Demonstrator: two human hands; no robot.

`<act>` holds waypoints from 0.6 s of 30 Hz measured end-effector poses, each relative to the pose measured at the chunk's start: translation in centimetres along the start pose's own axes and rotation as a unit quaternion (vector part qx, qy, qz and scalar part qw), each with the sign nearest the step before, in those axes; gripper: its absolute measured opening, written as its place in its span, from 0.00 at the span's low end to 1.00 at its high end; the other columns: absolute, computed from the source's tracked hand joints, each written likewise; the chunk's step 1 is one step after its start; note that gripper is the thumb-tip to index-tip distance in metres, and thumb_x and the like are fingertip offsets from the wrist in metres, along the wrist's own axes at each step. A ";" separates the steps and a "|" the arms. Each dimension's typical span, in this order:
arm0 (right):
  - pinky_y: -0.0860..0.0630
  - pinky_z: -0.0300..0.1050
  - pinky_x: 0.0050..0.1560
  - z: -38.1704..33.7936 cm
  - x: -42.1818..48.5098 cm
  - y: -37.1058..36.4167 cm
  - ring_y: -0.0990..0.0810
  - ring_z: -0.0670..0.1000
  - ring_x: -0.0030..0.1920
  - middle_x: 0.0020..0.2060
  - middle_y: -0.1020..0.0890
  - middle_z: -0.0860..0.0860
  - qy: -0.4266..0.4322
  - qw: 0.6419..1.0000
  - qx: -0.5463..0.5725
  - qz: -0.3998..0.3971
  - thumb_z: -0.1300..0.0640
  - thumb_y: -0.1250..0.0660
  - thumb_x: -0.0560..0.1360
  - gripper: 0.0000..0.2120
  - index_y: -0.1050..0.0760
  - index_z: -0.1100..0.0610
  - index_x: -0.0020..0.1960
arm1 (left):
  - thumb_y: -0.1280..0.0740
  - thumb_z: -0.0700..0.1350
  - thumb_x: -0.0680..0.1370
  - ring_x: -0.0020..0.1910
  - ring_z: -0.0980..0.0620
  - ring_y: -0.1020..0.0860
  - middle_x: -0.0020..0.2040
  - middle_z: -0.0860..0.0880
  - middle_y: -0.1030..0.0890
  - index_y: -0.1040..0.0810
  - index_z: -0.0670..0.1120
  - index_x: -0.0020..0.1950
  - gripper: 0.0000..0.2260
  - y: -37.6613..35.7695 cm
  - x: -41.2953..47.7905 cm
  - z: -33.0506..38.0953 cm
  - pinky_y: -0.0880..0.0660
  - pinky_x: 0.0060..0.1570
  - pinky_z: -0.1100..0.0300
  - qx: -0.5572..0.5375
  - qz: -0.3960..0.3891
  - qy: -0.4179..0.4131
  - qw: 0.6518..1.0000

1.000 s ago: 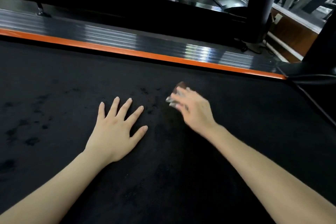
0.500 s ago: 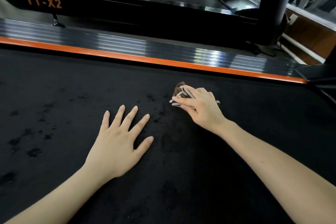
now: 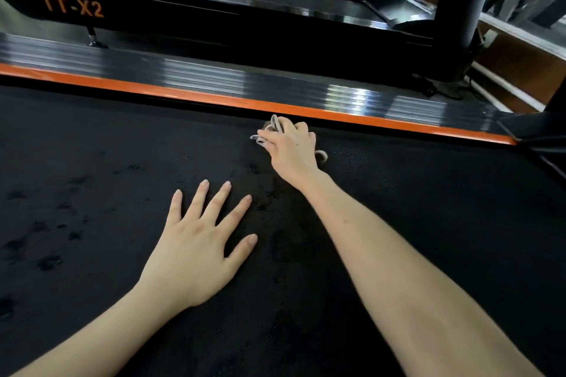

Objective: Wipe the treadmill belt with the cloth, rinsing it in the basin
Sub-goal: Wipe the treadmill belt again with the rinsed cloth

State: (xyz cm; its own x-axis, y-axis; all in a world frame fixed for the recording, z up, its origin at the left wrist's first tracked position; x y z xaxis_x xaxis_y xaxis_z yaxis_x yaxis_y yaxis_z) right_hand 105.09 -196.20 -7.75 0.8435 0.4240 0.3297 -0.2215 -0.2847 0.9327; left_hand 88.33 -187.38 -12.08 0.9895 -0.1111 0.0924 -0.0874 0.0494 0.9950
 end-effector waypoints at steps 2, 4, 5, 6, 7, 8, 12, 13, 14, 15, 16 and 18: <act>0.37 0.52 0.55 2.1 -0.1 1.0 0.32 0.58 0.58 0.68 0.30 0.49 0.045 0.999 -0.026 0.000 0.52 0.40 0.80 0.15 0.26 0.43 0.65 | 0.58 0.66 0.79 0.74 0.41 0.41 0.74 0.46 0.35 0.37 0.55 0.74 0.29 0.1 -0.2 -0.2 0.49 0.70 0.42 0.000 0.007 -0.001 1.000; 0.36 0.51 0.54 9.1 -0.7 2.7 0.30 0.60 0.58 0.67 0.29 0.48 -0.015 0.997 -0.069 0.028 0.50 0.40 0.79 0.14 0.25 0.42 0.63 | 0.57 0.65 0.79 0.73 0.41 0.39 0.73 0.46 0.34 0.36 0.55 0.74 0.28 0.2 -0.1 -0.1 0.50 0.68 0.43 0.006 0.009 -0.001 1.000; 0.37 0.50 0.55 13.6 -1.3 3.1 0.31 0.60 0.58 0.68 0.29 0.48 -0.078 0.993 -0.076 0.032 0.50 0.40 0.79 0.14 0.25 0.42 0.63 | 0.56 0.65 0.79 0.73 0.41 0.38 0.73 0.45 0.33 0.36 0.54 0.74 0.28 0.2 -0.1 -0.1 0.49 0.67 0.42 0.007 0.007 0.000 1.000; 0.38 0.50 0.54 17.4 -2.4 3.6 0.32 0.60 0.58 0.68 0.30 0.51 -0.154 0.986 -0.062 0.034 0.49 0.41 0.79 0.14 0.26 0.41 0.63 | 0.56 0.65 0.80 0.73 0.40 0.38 0.72 0.45 0.33 0.35 0.54 0.74 0.28 0.2 0.0 0.0 0.48 0.67 0.42 0.007 0.006 0.001 1.000; 0.39 0.49 0.54 19.9 -3.5 3.8 0.32 0.59 0.57 0.66 0.29 0.53 -0.226 0.973 -0.029 0.039 0.48 0.41 0.79 0.14 0.27 0.41 0.64 | 0.56 0.65 0.80 0.73 0.40 0.38 0.72 0.45 0.33 0.35 0.54 0.74 0.28 0.1 0.1 0.0 0.47 0.67 0.41 0.007 0.005 0.002 1.000; 0.39 0.48 0.53 20.9 -3.9 3.7 0.33 0.59 0.57 0.64 0.29 0.55 -0.278 0.959 -0.003 0.049 0.48 0.41 0.79 0.14 0.27 0.42 0.64 | 0.56 0.65 0.79 0.73 0.40 0.38 0.72 0.45 0.33 0.35 0.54 0.74 0.28 0.1 0.1 0.0 0.47 0.67 0.41 0.005 0.001 0.004 1.000; 0.35 0.52 0.55 12.2 -0.5 2.2 0.31 0.60 0.56 0.62 0.27 0.54 -0.238 0.969 -0.021 0.060 0.53 0.40 0.79 0.13 0.26 0.49 0.62 | 0.57 0.65 0.79 0.73 0.39 0.38 0.73 0.45 0.33 0.36 0.54 0.74 0.28 -0.2 0.2 0.2 0.47 0.67 0.40 0.015 -0.001 0.000 1.000; 0.35 0.51 0.54 8.2 0.6 1.3 0.31 0.60 0.56 0.63 0.27 0.53 -0.182 0.982 -0.020 0.052 0.54 0.40 0.79 0.14 0.27 0.50 0.63 | 0.57 0.65 0.79 0.73 0.39 0.38 0.73 0.45 0.33 0.36 0.54 0.74 0.28 -0.2 0.2 0.1 0.46 0.68 0.39 0.010 -0.001 0.003 1.000; 0.35 0.51 0.53 4.6 1.4 0.3 0.32 0.59 0.56 0.63 0.27 0.52 -0.128 0.990 -0.027 0.047 0.55 0.40 0.79 0.15 0.27 0.50 0.65 | 0.58 0.65 0.79 0.73 0.39 0.39 0.73 0.45 0.33 0.37 0.54 0.74 0.29 -0.1 0.2 0.1 0.45 0.69 0.39 0.003 -0.001 0.006 1.000; 0.36 0.50 0.53 2.0 1.9 -0.5 0.32 0.59 0.56 0.64 0.28 0.52 -0.081 0.996 -0.026 0.042 0.55 0.41 0.79 0.15 0.26 0.49 0.65 | 0.59 0.65 0.79 0.74 0.40 0.40 0.74 0.46 0.35 0.38 0.55 0.75 0.29 0.0 0.2 0.1 0.44 0.69 0.38 -0.005 -0.001 0.008 1.000; 0.36 0.51 0.53 0.3 2.1 -0.6 0.32 0.59 0.55 0.65 0.28 0.51 -0.044 0.998 -0.020 0.035 0.55 0.41 0.80 0.15 0.26 0.48 0.65 | 0.61 0.66 0.78 0.75 0.40 0.42 0.75 0.46 0.37 0.39 0.55 0.75 0.30 0.0 0.1 0.1 0.45 0.70 0.38 -0.009 -0.003 0.008 1.000; 0.34 0.52 0.53 0.9 2.1 -0.3 0.31 0.59 0.56 0.65 0.28 0.51 0.011 1.000 -0.011 0.022 0.53 0.40 0.80 0.14 0.25 0.45 0.63 | 0.63 0.67 0.78 0.76 0.42 0.46 0.76 0.47 0.40 0.42 0.56 0.76 0.31 -0.1 -0.1 0.0 0.48 0.72 0.39 -0.015 -0.004 0.006 1.000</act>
State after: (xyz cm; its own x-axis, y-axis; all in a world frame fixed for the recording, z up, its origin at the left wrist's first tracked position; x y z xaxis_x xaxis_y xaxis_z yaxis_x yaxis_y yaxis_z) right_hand 107.37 -195.97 -7.50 0.8220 0.4303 0.3731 -0.2684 -0.2852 0.9201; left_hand 88.21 -187.39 -12.19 0.9916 -0.0989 0.0837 -0.0762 0.0777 0.9941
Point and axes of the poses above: each hand's wrist, its own x-axis towards the middle knuckle, its own y-axis out of the back of the hand, z = x × y, the point moved 9 cm from there along x, towards the middle knuckle
